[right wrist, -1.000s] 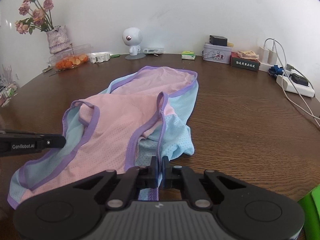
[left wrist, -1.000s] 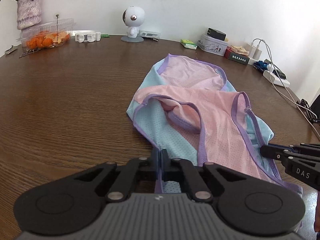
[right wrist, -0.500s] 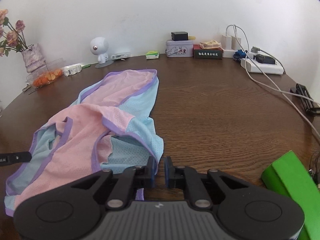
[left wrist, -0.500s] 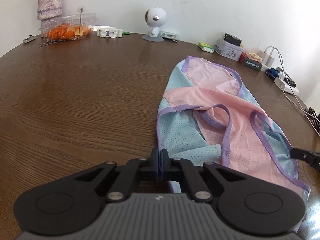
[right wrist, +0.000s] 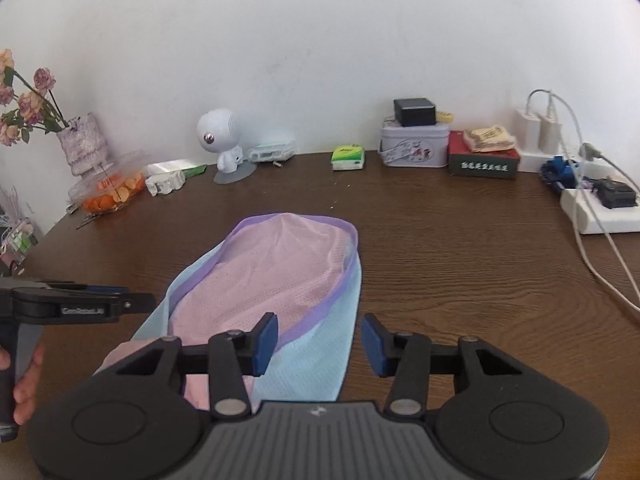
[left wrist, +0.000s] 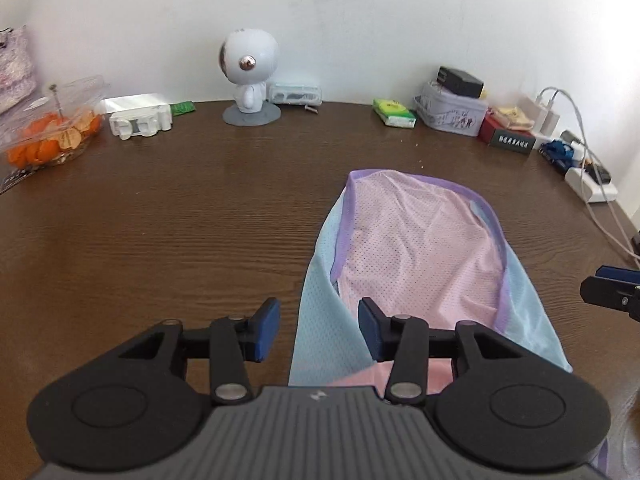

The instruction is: Fold clothes

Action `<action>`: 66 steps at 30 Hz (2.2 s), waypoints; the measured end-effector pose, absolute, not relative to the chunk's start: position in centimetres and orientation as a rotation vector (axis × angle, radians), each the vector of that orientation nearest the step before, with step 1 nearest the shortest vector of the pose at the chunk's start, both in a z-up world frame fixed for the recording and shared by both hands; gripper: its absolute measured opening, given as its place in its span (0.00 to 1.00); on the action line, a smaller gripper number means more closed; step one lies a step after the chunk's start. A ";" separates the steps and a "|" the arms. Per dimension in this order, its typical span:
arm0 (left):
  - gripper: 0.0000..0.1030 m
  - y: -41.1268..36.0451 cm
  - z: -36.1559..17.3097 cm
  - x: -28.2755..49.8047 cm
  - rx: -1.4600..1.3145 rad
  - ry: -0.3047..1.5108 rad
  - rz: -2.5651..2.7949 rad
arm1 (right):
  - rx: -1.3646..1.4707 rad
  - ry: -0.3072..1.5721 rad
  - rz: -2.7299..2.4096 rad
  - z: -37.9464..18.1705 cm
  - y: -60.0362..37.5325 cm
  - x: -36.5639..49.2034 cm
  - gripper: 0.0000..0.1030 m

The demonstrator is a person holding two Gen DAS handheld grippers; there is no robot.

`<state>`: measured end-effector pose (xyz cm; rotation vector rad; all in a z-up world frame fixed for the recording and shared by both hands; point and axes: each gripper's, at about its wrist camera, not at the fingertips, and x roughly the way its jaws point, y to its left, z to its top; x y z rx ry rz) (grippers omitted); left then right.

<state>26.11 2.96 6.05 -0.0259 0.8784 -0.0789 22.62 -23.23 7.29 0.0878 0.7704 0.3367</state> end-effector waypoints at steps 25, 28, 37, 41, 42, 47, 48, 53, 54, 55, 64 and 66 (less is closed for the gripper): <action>0.02 9.8 4.3 31.4 -0.620 0.802 -0.174 | 0.208 0.588 0.267 6.8 -24.9 27.5 0.02; 0.02 10.9 3.3 32.1 -0.645 0.809 -0.105 | 0.258 0.577 0.210 6.4 -26.2 28.7 0.02; 0.33 10.0 4.0 33.1 -0.476 0.803 -0.082 | 0.207 0.652 0.128 5.3 -26.4 30.8 0.15; 0.27 6.3 5.1 33.2 -0.205 0.804 -0.063 | 0.149 0.742 0.236 6.3 -24.3 30.9 0.16; 0.18 5.0 5.1 33.0 -0.112 0.797 -0.050 | 0.129 0.782 0.252 6.1 -23.8 31.1 0.16; 0.12 1.9 3.4 32.7 0.102 0.850 -0.061 | 0.085 0.896 0.290 4.4 -21.7 31.0 0.17; 0.08 2.1 3.0 32.8 0.092 0.862 -0.064 | 0.081 0.903 0.291 4.2 -21.6 31.1 0.17; 0.02 4.5 2.9 33.0 -0.057 0.855 -0.089 | 0.019 0.885 0.297 3.5 -20.6 30.4 0.15; 0.02 5.1 2.9 33.1 -0.101 0.855 -0.094 | 0.002 0.868 0.304 3.5 -20.4 30.2 0.05; 0.02 5.8 3.0 33.2 -0.150 0.853 -0.099 | -0.015 0.850 0.320 3.4 -20.1 30.0 0.03; 0.02 12.7 2.3 33.4 -0.617 0.842 -0.105 | 0.122 0.676 0.259 4.0 -22.0 29.1 0.00; 0.02 13.4 1.8 33.5 -0.668 0.844 -0.091 | 0.175 0.648 0.214 3.9 -23.2 29.2 0.00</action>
